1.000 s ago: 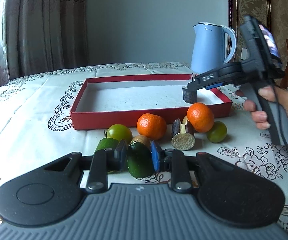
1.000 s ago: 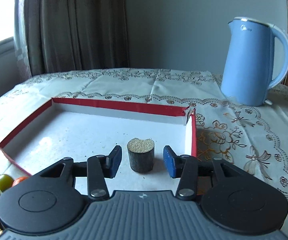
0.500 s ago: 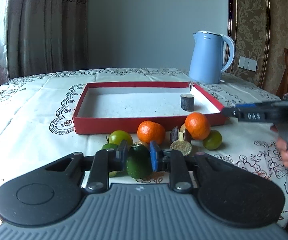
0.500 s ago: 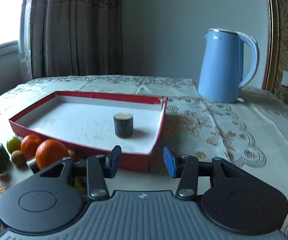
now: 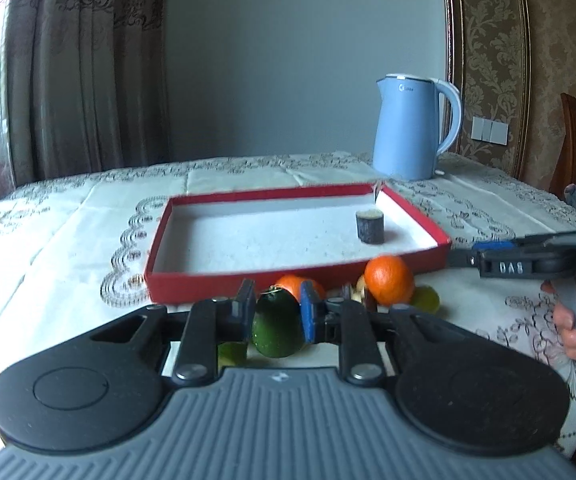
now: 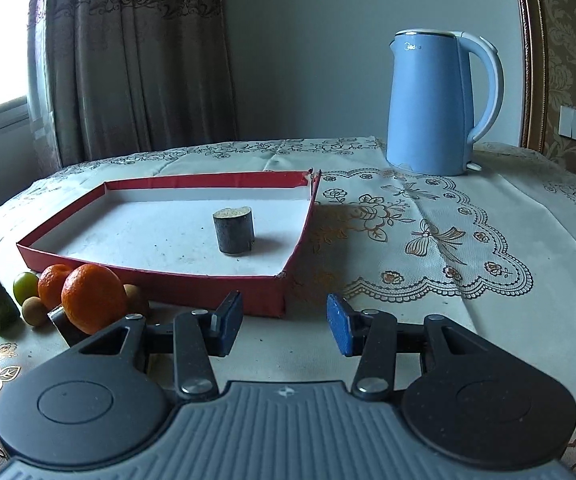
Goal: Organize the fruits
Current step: 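Carry the small green fruit into the tray and open the left gripper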
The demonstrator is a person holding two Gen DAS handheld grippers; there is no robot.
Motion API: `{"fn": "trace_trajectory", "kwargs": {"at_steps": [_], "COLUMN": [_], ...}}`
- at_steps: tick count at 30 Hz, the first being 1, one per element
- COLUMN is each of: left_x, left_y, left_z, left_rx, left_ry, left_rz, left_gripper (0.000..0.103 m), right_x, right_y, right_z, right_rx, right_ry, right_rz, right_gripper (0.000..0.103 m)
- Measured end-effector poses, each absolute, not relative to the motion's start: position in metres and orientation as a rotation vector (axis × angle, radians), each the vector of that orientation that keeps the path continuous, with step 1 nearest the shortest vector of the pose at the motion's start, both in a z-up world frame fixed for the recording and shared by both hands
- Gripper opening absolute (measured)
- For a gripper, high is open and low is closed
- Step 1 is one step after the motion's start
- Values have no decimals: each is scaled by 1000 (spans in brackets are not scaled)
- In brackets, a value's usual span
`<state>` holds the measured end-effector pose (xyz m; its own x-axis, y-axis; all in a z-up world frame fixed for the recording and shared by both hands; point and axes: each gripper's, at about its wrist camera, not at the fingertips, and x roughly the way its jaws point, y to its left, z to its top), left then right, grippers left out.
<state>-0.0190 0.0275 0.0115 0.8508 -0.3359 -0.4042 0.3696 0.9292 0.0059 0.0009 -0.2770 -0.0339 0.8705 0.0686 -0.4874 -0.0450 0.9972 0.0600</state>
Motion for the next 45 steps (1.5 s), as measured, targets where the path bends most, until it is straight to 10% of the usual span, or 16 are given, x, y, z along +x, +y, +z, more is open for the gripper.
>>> {"fn": "trace_trajectory", "kwargs": {"at_steps": [37,45], "left_x": [168,150], "left_y": [5,7], "left_z": [-4,9], "left_rx": [48,89], "left_ry": [589,514], "left_rz": [-230,-176], "left_gripper": [24,58], "right_x": [13,13], "right_y": [-291,-291], "right_z": [-44,-43], "right_rx": [148,148], "right_ry": [598,598], "right_rz": [72,75], "right_gripper": [45,47]}}
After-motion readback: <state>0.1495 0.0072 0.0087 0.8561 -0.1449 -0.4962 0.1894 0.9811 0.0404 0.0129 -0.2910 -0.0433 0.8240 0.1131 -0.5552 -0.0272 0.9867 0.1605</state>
